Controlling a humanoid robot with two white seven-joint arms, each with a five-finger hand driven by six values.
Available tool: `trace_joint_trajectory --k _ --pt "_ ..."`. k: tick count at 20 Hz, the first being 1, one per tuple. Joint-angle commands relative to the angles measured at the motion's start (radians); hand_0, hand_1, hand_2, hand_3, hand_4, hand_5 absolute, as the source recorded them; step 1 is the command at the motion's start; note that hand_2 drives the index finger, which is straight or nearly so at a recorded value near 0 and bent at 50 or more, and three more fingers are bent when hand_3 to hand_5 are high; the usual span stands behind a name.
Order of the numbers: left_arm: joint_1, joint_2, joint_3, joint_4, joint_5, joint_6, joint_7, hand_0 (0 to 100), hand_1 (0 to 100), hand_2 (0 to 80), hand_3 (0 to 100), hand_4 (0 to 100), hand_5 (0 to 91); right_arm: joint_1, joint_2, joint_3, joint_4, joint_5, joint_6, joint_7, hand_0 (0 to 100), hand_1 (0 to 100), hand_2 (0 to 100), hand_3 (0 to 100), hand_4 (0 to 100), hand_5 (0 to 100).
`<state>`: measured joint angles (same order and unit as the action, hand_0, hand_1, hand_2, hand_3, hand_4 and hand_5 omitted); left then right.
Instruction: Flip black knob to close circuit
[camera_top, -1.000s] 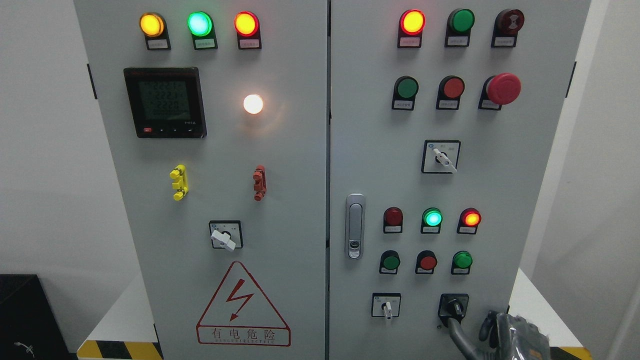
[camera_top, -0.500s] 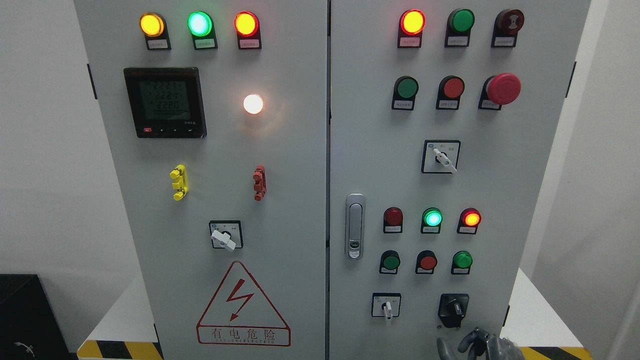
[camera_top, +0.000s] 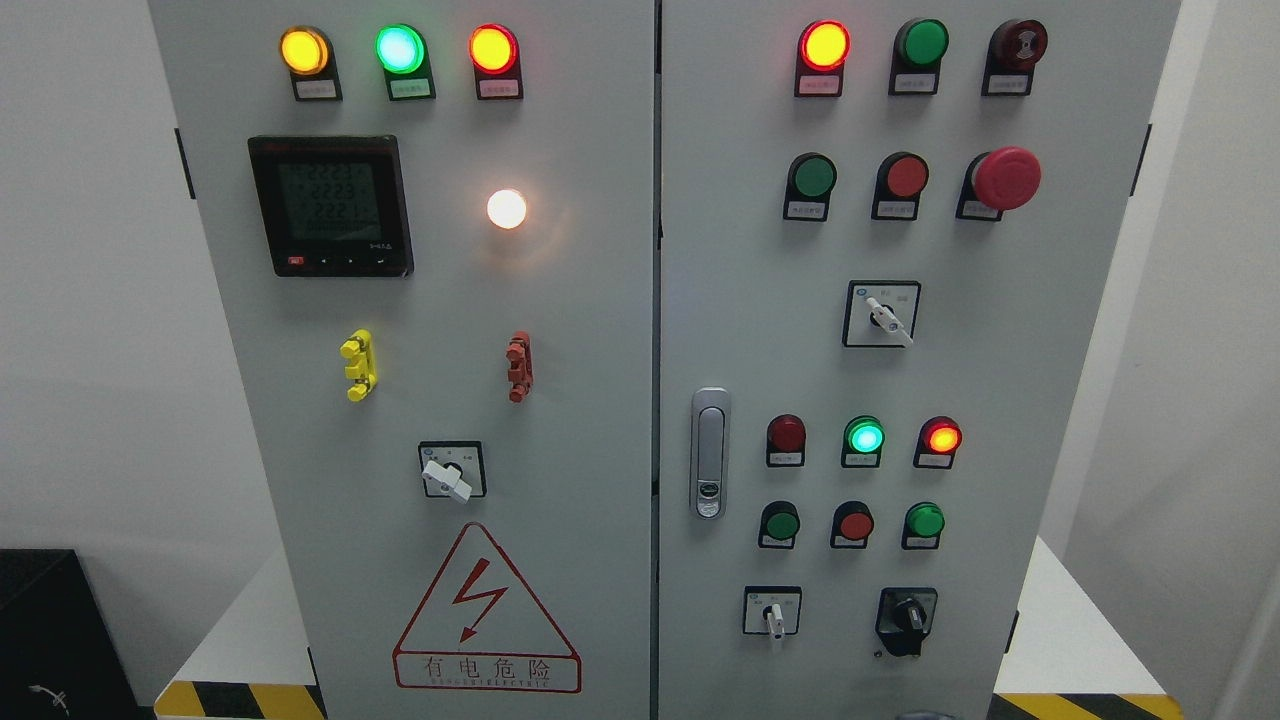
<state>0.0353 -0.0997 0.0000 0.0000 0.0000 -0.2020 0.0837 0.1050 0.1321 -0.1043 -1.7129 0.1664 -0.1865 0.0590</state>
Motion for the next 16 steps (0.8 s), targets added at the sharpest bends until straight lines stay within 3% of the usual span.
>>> trace_joint_trajectory --k 1,3,5,16 --pt "0.0 0.0 -0.021 0.021 -0.021 0.001 0.001 12 56 0.0 0 0 0.0 0.094 -0.003 0.031 -0.053 -0.248 -0.048 0.096 0 9 3 11 1 0" --pt "0.0 0.0 -0.021 0.021 -0.021 -0.001 -0.001 12 56 0.0 0 0 0.0 0.119 -0.005 0.031 -0.053 -0.281 -0.068 0.152 0 7 0 0 0 0" --pt "0.0 0.0 -0.021 0.021 -0.021 0.001 0.001 12 56 0.0 0 0 0.0 0.127 -0.005 0.031 -0.051 -0.318 -0.083 0.182 0 4 0 0 0 0" --pt "-0.002 0.0 -0.021 0.021 -0.021 0.001 0.001 12 56 0.0 0 0 0.0 0.137 -0.006 0.032 -0.045 -0.335 -0.113 0.19 0 3 0 0 0 0"
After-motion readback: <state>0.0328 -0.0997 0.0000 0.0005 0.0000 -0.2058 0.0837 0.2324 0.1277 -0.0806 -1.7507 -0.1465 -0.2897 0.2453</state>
